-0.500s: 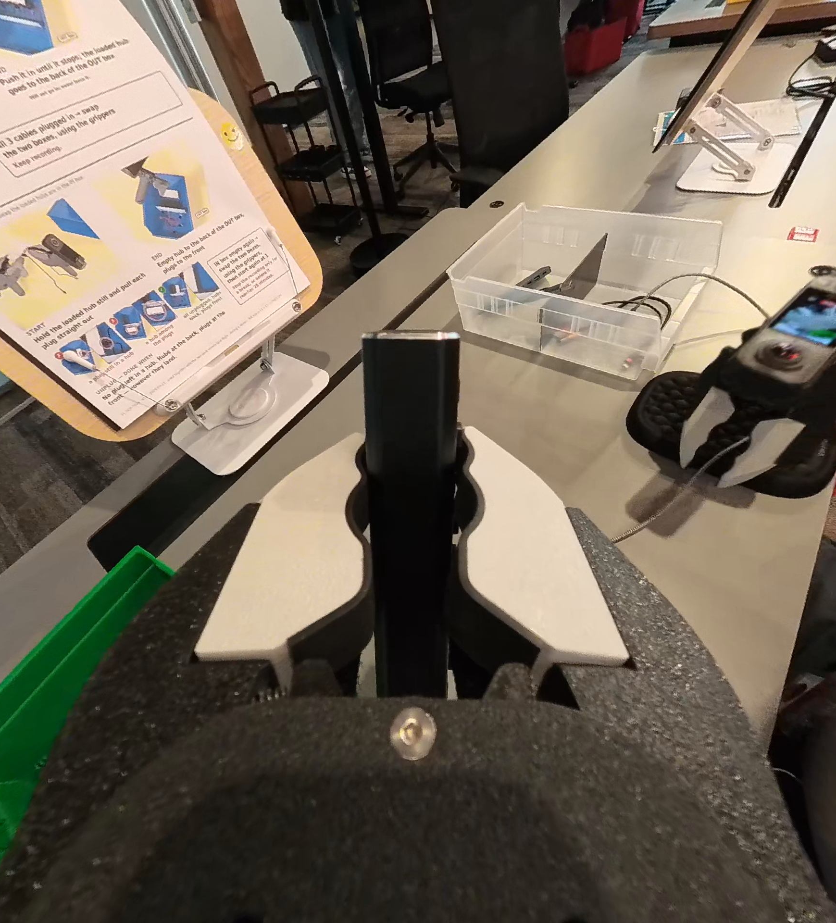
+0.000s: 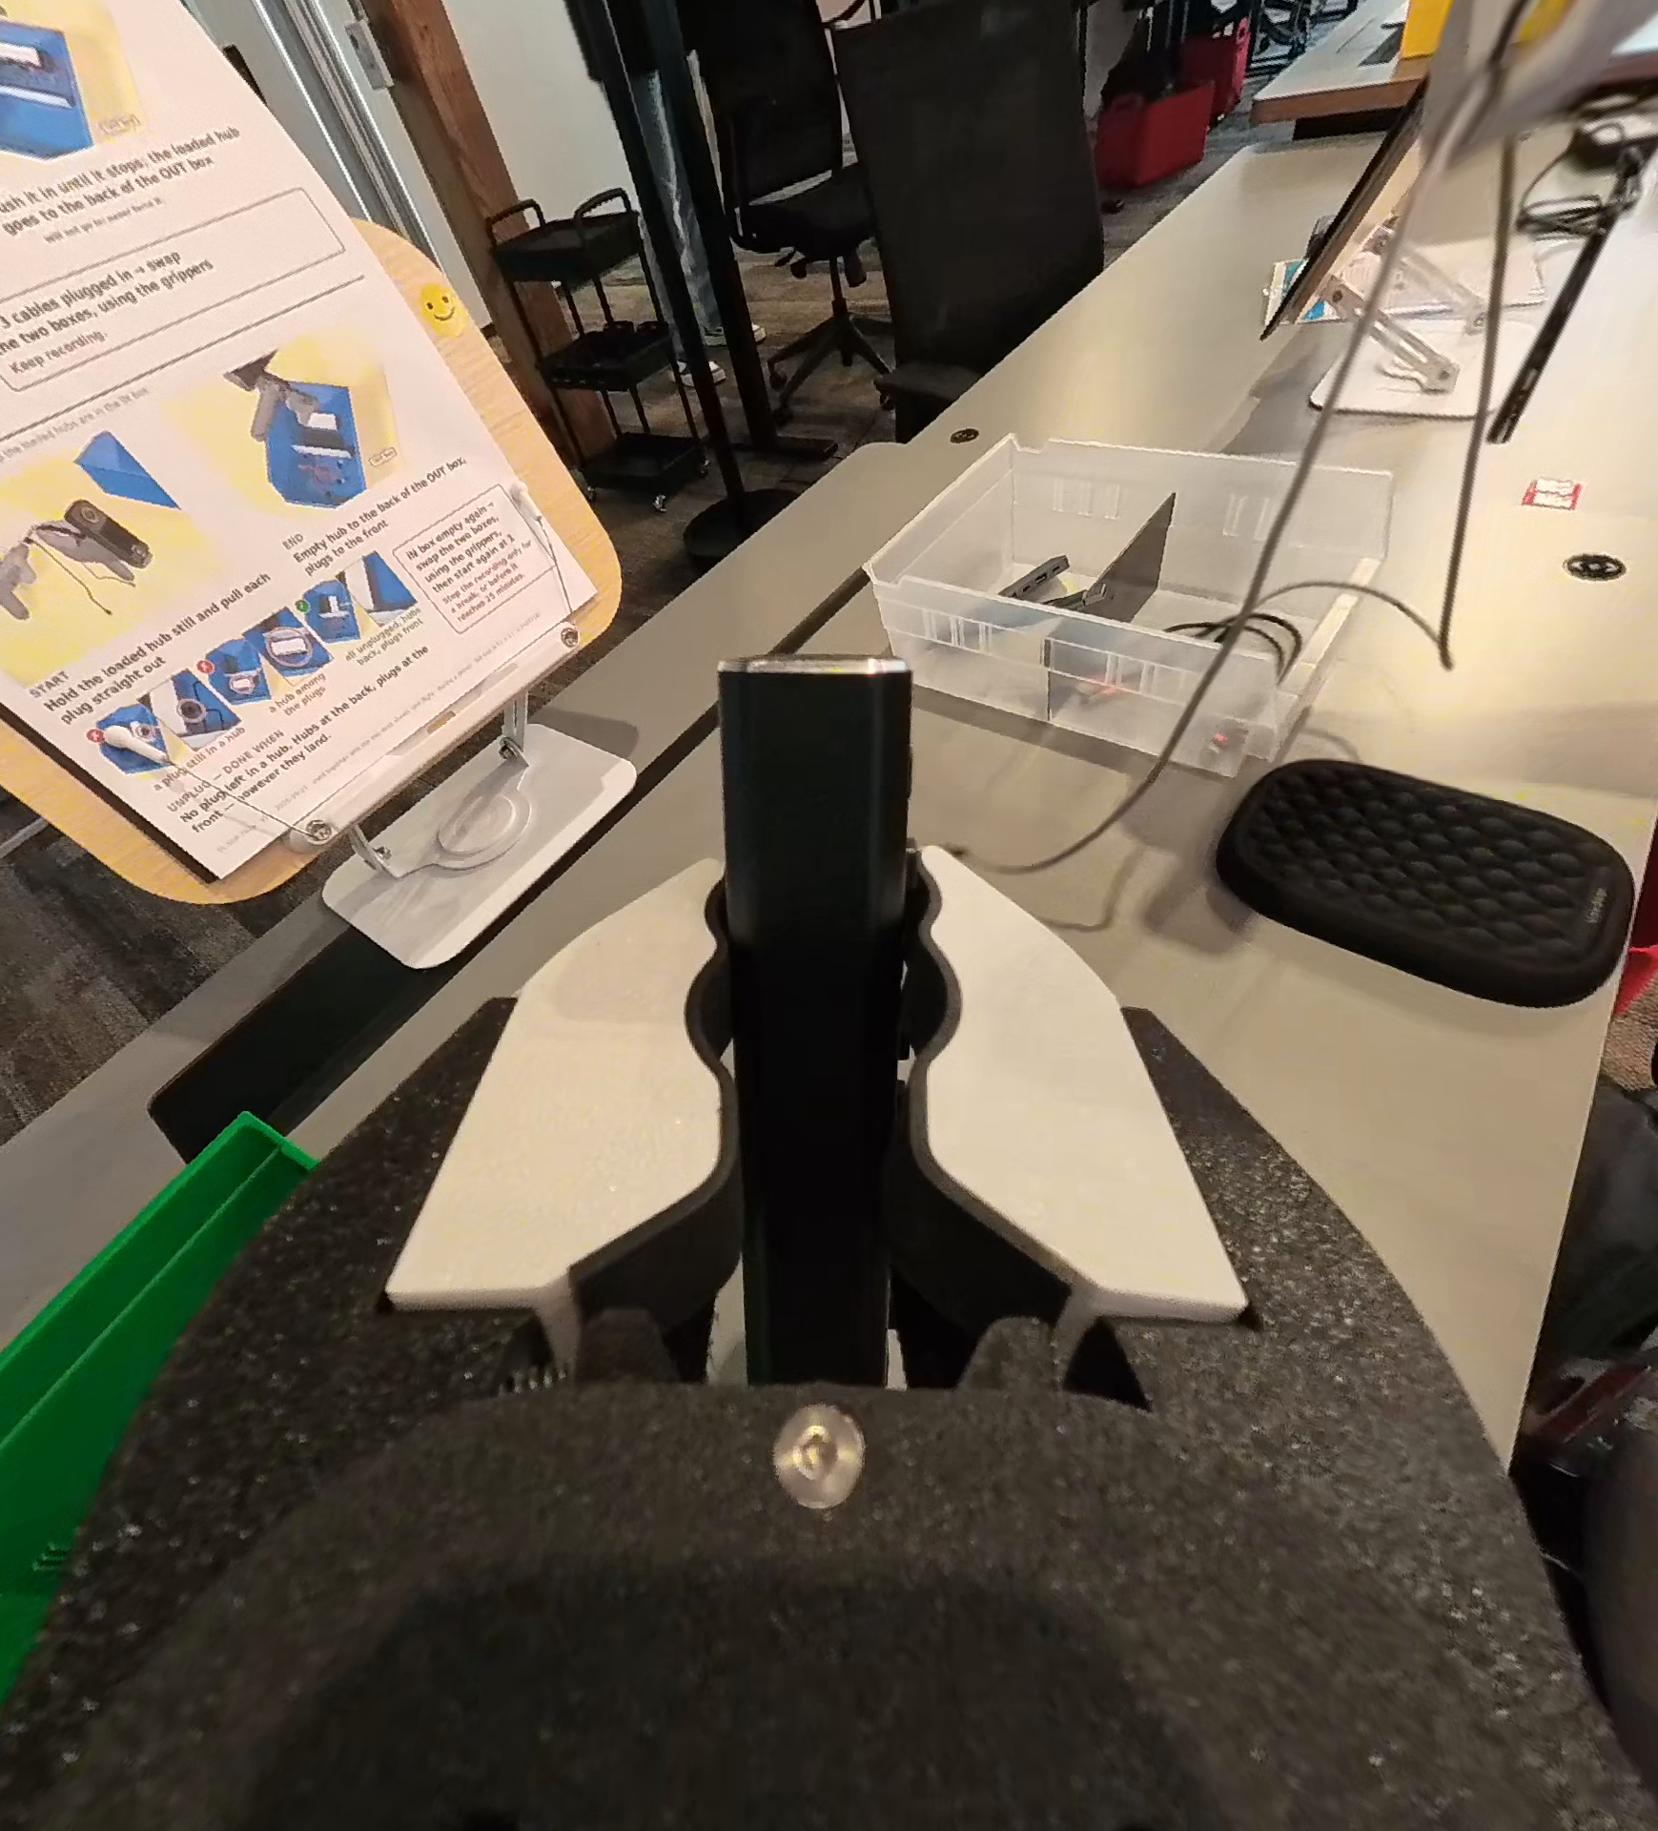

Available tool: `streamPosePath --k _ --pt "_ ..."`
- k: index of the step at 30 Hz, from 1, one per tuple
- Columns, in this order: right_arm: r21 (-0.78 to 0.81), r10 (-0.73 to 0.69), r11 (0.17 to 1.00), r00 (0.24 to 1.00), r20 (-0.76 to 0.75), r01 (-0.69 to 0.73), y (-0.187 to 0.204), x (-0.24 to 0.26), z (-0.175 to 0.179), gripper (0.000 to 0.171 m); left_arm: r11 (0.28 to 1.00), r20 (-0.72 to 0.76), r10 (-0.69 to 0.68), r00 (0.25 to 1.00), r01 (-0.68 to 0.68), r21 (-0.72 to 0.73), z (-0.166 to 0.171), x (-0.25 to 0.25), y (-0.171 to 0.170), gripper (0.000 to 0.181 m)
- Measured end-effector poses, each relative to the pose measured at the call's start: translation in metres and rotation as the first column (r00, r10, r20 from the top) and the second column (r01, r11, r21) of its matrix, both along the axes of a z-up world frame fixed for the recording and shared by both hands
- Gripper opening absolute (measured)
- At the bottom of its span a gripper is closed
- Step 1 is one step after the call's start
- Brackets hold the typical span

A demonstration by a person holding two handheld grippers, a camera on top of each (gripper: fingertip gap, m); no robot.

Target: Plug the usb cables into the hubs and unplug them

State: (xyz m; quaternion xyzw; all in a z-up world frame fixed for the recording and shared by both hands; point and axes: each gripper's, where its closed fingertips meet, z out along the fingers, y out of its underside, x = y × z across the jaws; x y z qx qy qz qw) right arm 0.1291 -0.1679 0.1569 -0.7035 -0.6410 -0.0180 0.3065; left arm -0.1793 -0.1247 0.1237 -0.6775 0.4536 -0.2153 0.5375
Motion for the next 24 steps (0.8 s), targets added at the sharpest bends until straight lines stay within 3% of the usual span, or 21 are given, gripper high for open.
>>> streamPosePath --k 4,8,13,19,24 --pt "0.151 0.011 0.989 0.999 -0.052 -0.003 0.023 0.034 0.069 0.004 1.0 -0.005 0.012 1.0 -0.012 -0.002 0.001 0.001 0.0 0.03" --pt "0.231 0.054 0.973 0.989 -0.137 -0.021 0.032 0.048 0.114 0.004 1.0 -0.022 0.028 0.999 -0.028 0.001 0.003 0.002 -0.001 0.03" --pt "0.214 -0.036 0.975 0.989 -0.141 0.066 0.05 0.094 0.106 0.004 0.999 -0.024 0.03 0.999 -0.03 0.01 0.007 0.004 -0.008 0.03" --pt "0.284 -0.013 0.949 0.913 -0.409 0.141 0.037 0.145 0.126 0.003 0.999 -0.048 0.047 0.998 -0.046 0.027 0.012 0.002 -0.011 0.03" --pt "0.301 0.003 0.941 0.884 -0.467 0.155 0.021 0.165 0.13 0.003 0.998 -0.046 0.052 0.998 -0.051 0.032 0.015 0.005 -0.01 0.03"
